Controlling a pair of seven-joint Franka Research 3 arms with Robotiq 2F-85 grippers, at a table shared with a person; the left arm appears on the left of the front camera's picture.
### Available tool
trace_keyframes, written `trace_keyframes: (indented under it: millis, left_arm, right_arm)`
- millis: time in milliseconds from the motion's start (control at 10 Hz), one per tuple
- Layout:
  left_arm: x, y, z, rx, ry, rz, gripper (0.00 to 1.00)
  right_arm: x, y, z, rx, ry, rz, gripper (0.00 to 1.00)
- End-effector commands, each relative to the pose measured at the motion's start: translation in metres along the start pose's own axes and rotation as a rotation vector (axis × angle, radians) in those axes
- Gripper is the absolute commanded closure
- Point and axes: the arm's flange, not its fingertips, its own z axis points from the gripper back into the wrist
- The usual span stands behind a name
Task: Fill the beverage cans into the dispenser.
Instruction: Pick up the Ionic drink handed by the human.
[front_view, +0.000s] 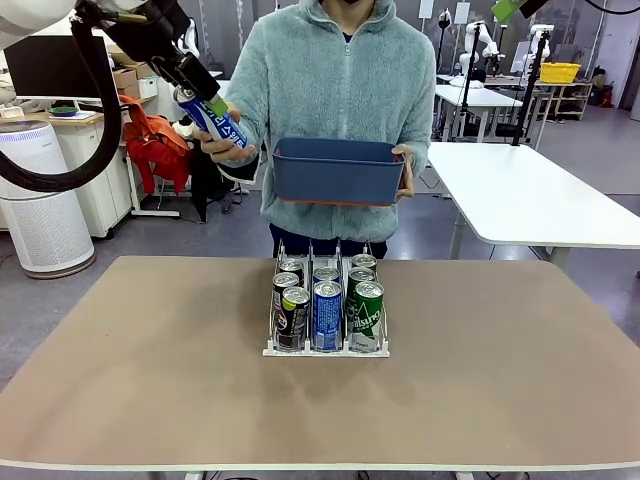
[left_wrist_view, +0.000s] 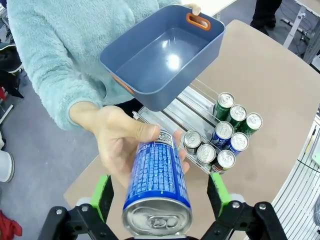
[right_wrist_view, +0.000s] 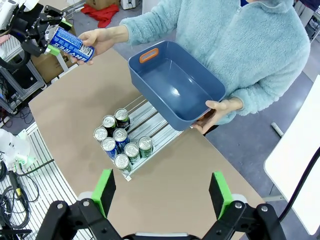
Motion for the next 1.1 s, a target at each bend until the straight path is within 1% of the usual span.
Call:
trace_keyframes:
  millis: [0, 800, 1000]
  left_arm:
    - [-0.0067, 0.0004, -0.0045, -0.019, -0.023, -0.010, 0.00]
    - [-0.0158, -0.0035, -0.0063, -0.007, 0.020, 0.005, 0.00]
    - [-0.0147, -0.0050, -0.0040, 0.023, 0.039, 0.025, 0.00]
  right_arm:
    - [-0.0020, 0.0001, 0.0004, 0.006, 0.006, -0.002, 0.00]
    - [-0.0020, 0.0001, 0.0004, 0.006, 0.006, -0.002, 0.00]
    - [-0.0020, 0.0001, 0.0004, 0.006, 0.006, -0.002, 0.00]
